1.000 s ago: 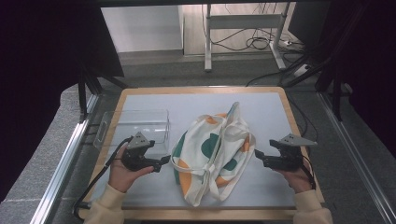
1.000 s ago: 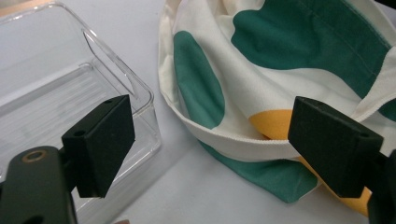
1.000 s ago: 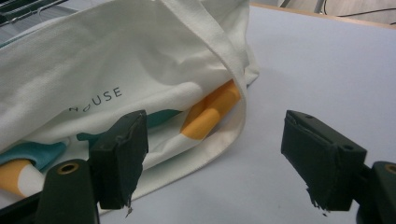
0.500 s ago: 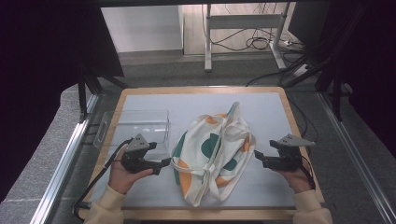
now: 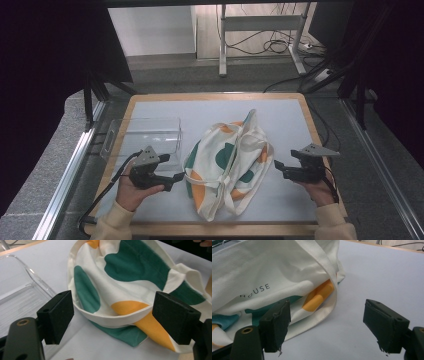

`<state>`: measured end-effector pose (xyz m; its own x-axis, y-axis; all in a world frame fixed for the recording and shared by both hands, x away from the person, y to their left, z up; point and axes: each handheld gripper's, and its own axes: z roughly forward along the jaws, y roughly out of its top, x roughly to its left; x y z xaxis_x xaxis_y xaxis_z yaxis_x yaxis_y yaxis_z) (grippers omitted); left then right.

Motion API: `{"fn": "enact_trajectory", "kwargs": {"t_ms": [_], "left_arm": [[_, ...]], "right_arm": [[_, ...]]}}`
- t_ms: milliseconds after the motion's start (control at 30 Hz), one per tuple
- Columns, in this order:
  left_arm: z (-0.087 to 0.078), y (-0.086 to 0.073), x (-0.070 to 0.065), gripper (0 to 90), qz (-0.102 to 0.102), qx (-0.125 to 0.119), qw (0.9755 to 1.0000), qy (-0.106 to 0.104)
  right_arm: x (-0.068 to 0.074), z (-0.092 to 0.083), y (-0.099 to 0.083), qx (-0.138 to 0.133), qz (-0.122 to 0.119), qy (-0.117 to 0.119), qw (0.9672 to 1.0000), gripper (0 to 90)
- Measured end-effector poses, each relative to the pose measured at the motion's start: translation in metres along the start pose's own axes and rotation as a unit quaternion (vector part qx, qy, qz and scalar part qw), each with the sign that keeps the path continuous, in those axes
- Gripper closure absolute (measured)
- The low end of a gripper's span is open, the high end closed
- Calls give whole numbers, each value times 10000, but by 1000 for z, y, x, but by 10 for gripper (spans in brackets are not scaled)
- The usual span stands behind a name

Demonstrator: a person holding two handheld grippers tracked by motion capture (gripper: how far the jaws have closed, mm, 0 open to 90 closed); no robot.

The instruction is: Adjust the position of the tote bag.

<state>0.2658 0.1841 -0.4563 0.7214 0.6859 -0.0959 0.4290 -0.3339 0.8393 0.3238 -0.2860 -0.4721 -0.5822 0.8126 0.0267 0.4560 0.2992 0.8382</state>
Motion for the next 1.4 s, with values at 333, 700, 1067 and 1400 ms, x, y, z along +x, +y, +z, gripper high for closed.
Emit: {"fn": "enact_trajectory", "kwargs": {"t_ms": [333, 700, 1067, 1400], "left_arm": [[-2, 4, -11, 179, 122, -65, 9997, -211], [4, 7, -32, 179, 350, -9, 9986, -398], [21, 1, -56, 177, 562, 213, 9957, -699], [30, -7, -76, 169, 699, 278, 9923, -988]], "right_arm": [[2, -1, -1, 57, -13, -26, 10000, 223], [3, 1, -1, 91, 10, -31, 10000, 223], [3, 2, -3, 150, 32, -57, 9999, 222], [4, 4, -3, 188, 14, -52, 9998, 222]]}}
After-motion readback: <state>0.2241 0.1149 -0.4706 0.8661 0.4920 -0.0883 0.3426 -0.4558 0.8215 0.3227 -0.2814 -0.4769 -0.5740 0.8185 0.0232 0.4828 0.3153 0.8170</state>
